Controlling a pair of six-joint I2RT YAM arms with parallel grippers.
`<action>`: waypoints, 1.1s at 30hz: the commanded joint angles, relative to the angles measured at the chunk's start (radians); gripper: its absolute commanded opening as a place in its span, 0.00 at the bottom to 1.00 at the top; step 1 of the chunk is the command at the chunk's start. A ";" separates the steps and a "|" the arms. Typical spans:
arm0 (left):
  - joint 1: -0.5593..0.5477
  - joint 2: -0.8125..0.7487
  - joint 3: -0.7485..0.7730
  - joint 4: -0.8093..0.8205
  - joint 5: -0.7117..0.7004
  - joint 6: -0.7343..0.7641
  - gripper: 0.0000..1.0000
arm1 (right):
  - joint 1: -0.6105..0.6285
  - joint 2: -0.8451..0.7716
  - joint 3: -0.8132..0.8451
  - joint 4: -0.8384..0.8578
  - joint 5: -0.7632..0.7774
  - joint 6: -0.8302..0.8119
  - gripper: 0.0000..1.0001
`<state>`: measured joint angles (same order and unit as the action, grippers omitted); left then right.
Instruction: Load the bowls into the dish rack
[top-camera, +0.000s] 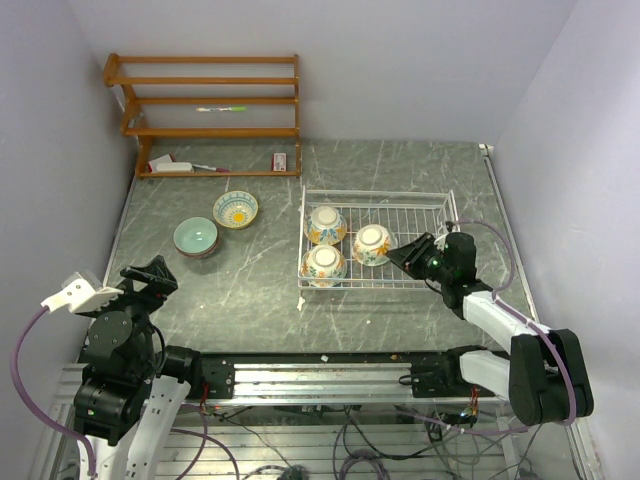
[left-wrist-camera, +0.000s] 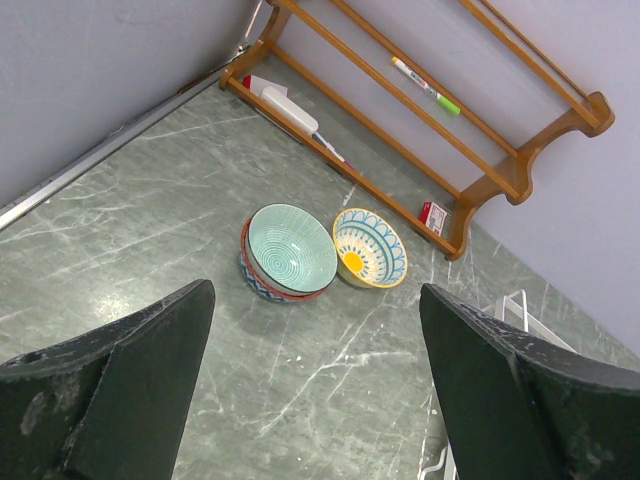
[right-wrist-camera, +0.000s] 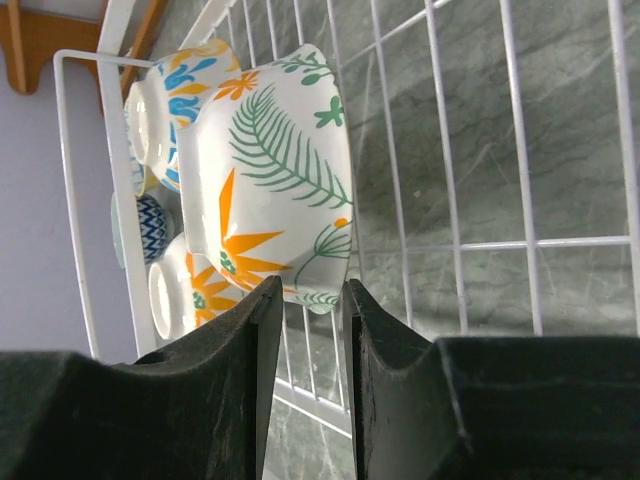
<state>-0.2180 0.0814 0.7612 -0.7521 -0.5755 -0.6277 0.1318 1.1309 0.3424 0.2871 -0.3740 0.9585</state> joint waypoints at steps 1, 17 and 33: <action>-0.004 -0.004 0.018 0.022 -0.001 0.006 0.95 | -0.003 -0.023 0.035 -0.039 0.035 -0.033 0.31; -0.004 0.003 0.018 0.023 0.000 0.008 0.95 | -0.003 -0.037 0.092 -0.165 0.084 -0.156 0.36; -0.003 -0.001 0.020 0.022 -0.005 0.006 0.95 | 0.002 0.199 0.156 0.043 0.075 -0.144 0.35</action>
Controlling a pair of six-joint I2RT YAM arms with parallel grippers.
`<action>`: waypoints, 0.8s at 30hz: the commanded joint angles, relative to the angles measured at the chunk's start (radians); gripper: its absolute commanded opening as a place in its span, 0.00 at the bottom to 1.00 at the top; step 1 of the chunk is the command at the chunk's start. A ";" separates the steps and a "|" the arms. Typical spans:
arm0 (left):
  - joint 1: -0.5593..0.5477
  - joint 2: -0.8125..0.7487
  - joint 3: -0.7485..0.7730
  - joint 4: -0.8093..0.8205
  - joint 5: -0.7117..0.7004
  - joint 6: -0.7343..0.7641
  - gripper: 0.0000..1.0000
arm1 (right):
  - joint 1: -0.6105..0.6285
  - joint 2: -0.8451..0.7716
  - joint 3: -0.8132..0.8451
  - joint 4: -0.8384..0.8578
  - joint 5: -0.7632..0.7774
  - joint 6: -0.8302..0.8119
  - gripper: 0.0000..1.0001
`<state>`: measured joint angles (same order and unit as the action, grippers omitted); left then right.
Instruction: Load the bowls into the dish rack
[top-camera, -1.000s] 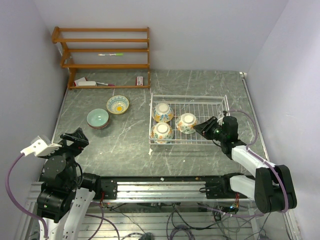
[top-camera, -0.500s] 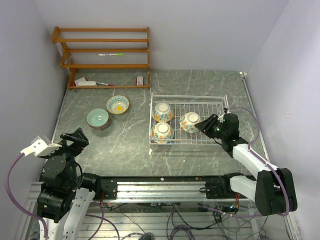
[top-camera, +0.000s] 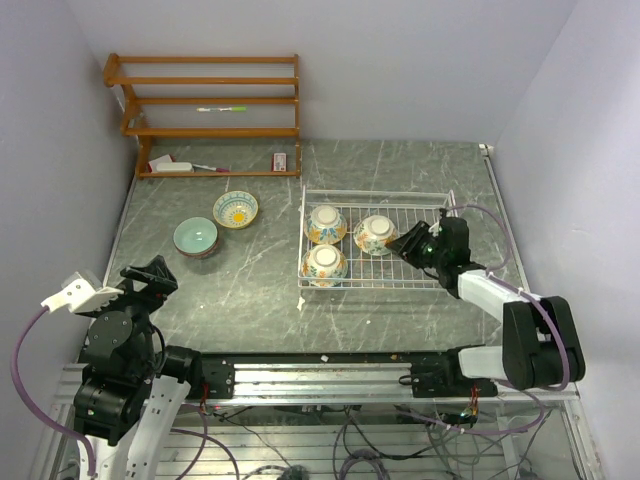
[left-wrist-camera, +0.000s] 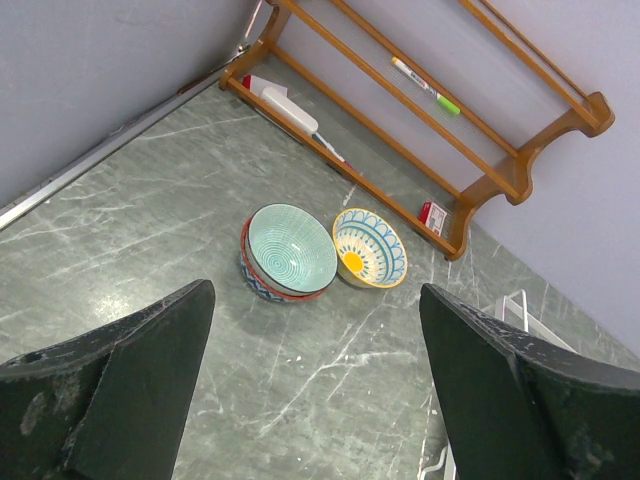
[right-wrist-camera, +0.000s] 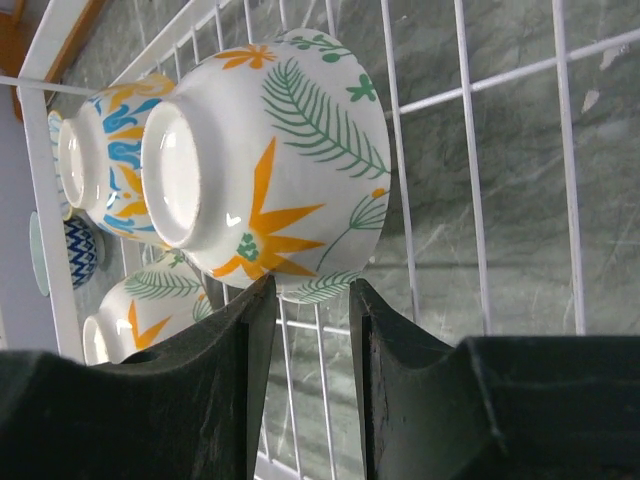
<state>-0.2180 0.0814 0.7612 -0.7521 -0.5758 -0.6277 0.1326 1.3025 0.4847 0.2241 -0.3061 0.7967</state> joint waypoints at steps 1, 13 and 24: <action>-0.003 -0.001 0.020 0.021 -0.005 0.005 0.95 | 0.004 0.033 0.012 0.120 0.013 0.022 0.35; -0.003 -0.008 0.019 0.021 -0.005 0.005 0.95 | 0.023 0.146 0.047 0.274 0.067 0.067 0.35; -0.003 -0.010 0.018 0.022 -0.004 0.005 0.95 | 0.044 0.163 0.050 0.330 0.146 0.042 0.36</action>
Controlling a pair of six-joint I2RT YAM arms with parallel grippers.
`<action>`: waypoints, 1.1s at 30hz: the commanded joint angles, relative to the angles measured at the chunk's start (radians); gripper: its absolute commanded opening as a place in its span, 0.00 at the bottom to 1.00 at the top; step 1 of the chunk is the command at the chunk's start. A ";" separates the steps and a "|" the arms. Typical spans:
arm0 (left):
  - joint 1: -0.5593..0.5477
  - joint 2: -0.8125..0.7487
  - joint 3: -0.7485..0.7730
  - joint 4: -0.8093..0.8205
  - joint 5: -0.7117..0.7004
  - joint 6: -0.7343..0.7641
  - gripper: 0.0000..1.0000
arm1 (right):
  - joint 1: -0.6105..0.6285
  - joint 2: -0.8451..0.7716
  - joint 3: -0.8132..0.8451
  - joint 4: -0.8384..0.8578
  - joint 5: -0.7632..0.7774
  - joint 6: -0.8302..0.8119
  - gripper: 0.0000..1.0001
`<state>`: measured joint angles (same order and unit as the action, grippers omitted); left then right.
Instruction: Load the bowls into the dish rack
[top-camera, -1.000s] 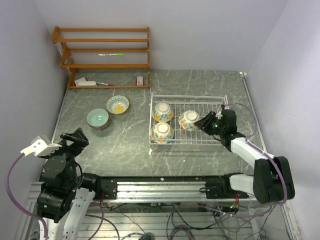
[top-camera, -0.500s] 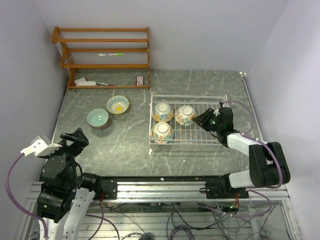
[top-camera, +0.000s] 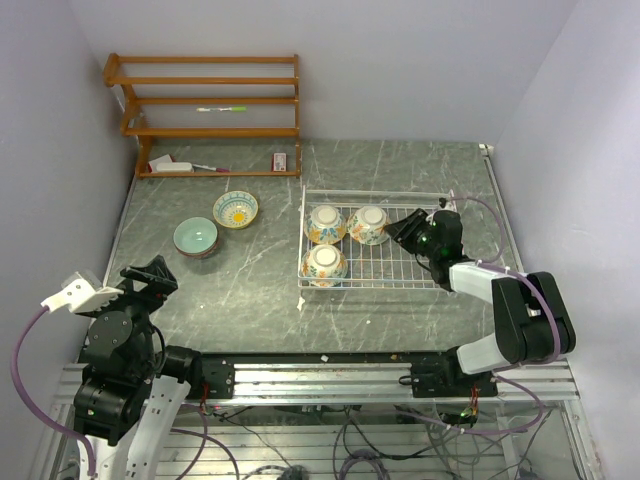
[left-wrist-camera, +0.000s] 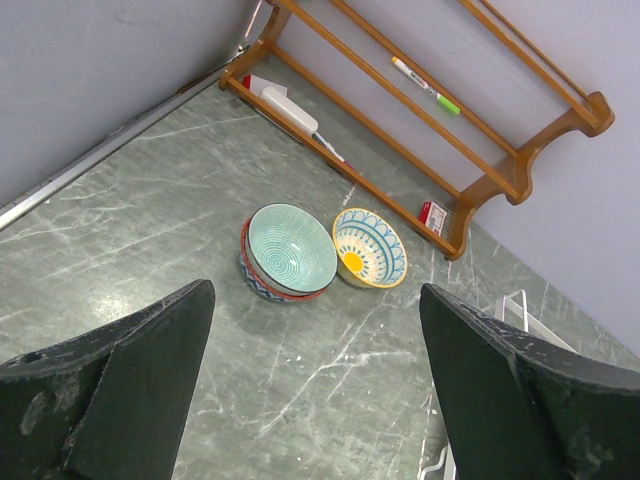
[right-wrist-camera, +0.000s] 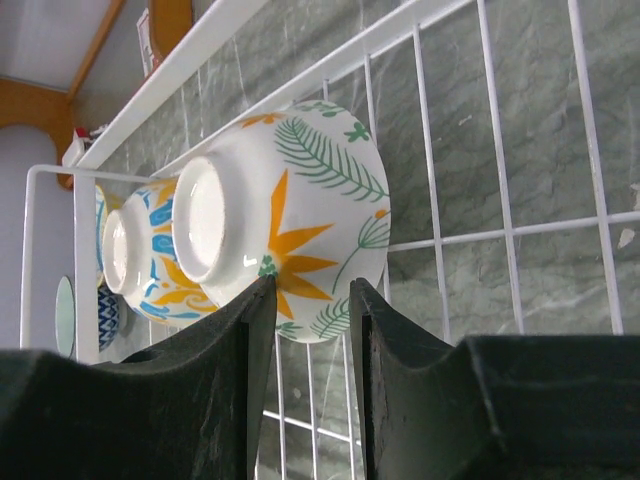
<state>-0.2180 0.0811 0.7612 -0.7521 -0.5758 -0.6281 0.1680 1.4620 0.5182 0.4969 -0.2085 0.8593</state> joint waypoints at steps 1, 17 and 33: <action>-0.003 -0.008 0.018 0.022 -0.004 0.005 0.95 | 0.010 0.003 0.017 0.064 0.051 -0.030 0.36; -0.003 -0.004 0.018 0.022 -0.001 0.006 0.95 | 0.089 -0.099 -0.020 0.078 0.125 -0.083 0.36; -0.003 -0.005 0.020 0.022 -0.004 0.006 0.95 | 0.208 0.016 0.075 0.014 0.195 -0.117 0.37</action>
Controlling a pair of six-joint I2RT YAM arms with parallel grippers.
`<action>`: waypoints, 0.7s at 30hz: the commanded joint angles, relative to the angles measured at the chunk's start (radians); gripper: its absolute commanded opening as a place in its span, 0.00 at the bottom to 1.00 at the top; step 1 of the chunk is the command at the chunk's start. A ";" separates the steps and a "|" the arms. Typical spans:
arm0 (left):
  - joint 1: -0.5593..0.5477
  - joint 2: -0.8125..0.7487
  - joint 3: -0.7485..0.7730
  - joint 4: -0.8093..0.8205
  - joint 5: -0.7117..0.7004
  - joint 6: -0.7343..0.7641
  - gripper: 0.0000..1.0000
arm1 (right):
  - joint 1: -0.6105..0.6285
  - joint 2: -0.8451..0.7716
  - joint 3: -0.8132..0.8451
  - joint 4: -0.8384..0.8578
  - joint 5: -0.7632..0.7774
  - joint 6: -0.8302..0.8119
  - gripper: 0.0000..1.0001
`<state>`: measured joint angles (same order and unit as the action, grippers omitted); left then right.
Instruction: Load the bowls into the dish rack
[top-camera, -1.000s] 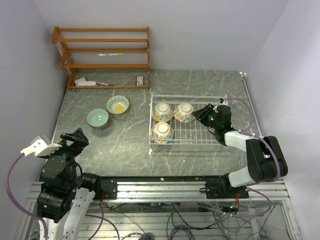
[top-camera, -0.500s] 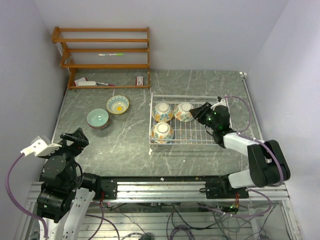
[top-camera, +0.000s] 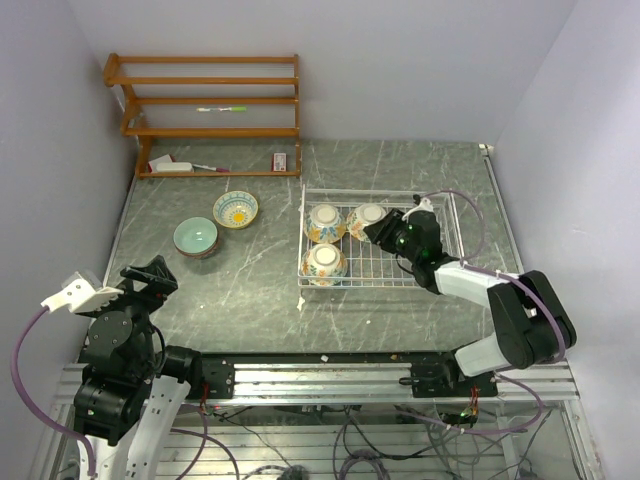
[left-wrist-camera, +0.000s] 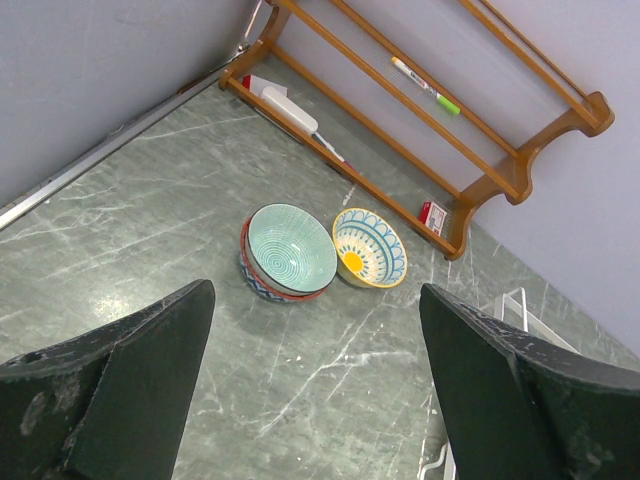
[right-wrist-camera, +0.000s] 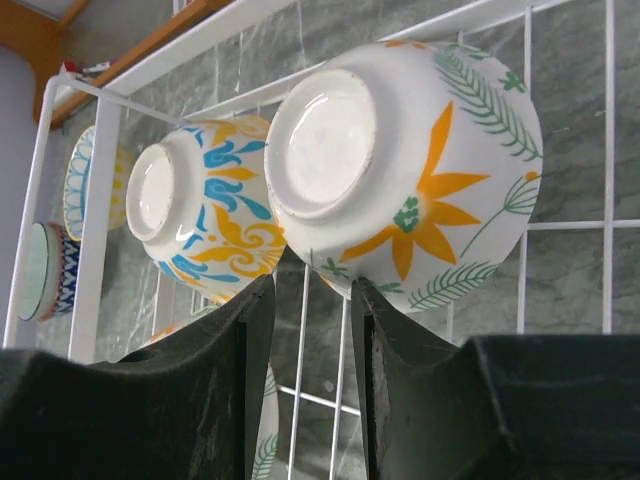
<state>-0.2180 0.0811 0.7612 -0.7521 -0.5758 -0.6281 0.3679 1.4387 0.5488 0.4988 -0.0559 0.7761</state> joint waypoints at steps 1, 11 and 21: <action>-0.002 -0.005 0.019 0.021 -0.004 0.005 0.95 | 0.008 0.045 0.052 0.018 0.048 -0.041 0.37; -0.003 -0.007 0.018 0.022 -0.004 0.005 0.95 | 0.090 -0.021 0.105 -0.098 0.146 -0.074 0.39; -0.003 -0.002 0.020 0.019 -0.007 0.002 0.95 | 0.383 -0.063 0.369 -0.304 0.257 -0.274 0.53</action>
<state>-0.2180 0.0811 0.7612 -0.7521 -0.5758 -0.6281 0.6872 1.3529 0.7979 0.2821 0.1402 0.6174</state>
